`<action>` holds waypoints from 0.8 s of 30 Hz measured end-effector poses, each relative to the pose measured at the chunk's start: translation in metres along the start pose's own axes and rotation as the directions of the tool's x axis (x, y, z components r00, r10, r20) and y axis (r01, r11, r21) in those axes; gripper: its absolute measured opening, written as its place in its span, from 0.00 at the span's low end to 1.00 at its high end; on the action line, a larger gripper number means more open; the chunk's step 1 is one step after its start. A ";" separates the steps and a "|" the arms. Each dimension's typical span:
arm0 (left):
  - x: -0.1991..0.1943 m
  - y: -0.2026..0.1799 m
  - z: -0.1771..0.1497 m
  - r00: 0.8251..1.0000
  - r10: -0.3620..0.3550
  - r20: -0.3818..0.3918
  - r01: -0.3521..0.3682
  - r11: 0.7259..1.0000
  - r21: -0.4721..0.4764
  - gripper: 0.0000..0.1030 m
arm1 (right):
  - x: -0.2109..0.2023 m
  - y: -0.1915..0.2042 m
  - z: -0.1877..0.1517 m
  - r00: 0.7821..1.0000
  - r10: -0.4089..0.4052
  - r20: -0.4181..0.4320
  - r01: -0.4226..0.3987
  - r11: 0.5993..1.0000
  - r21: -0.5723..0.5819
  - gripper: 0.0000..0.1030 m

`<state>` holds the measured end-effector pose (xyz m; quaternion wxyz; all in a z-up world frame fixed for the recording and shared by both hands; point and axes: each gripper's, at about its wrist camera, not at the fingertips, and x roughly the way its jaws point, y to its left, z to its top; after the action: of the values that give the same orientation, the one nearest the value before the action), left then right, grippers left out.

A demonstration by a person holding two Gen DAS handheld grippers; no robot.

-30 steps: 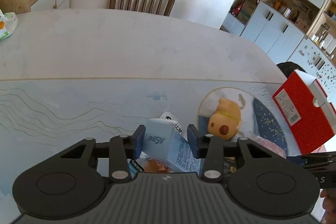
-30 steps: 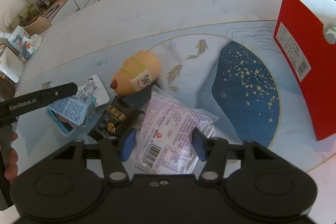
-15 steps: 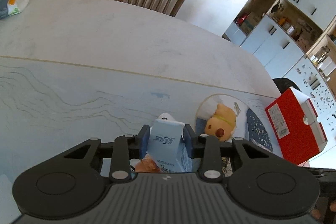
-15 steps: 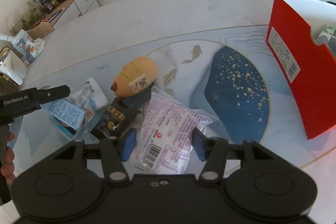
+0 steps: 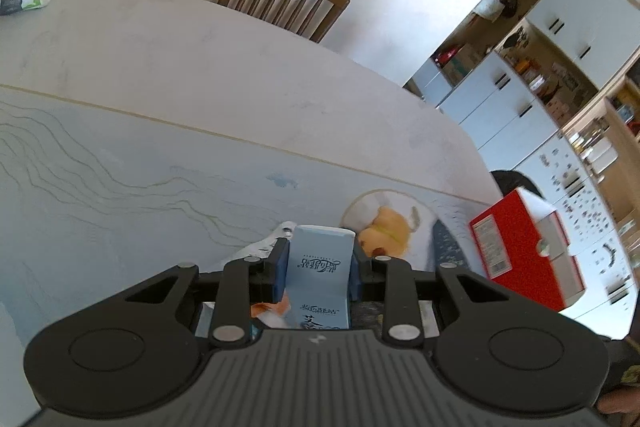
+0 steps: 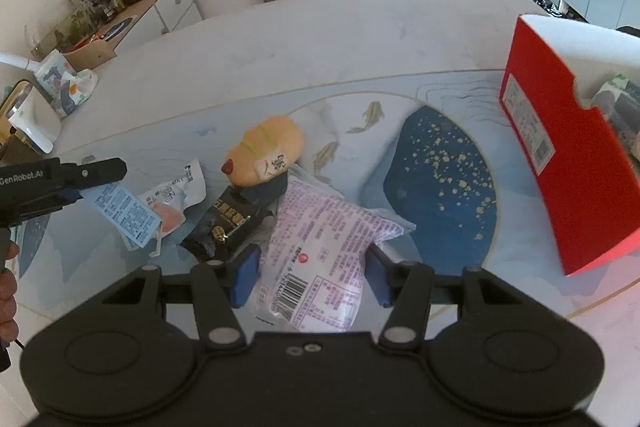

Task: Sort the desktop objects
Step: 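Carry the blue carton and pink snack bag over the shoebox with both tools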

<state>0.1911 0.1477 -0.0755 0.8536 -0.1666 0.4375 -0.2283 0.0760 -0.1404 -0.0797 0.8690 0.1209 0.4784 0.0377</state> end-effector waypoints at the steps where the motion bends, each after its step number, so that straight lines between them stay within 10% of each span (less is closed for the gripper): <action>1: -0.002 -0.002 0.000 1.000 -0.008 0.002 0.008 1.000 -0.001 0.27 | -0.002 -0.002 0.000 1.000 -0.002 0.001 0.002 1.000 0.002 0.53; 24: 0.000 -0.116 0.002 0.984 -0.172 -0.048 0.176 0.977 0.120 0.27 | -0.076 -0.071 0.010 0.999 -0.006 0.054 0.005 1.000 0.019 0.53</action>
<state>0.1641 0.0506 -0.0178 0.8306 -0.1469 0.4223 -0.3319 0.0402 -0.2245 -0.0299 0.8805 0.1284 0.4555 0.0275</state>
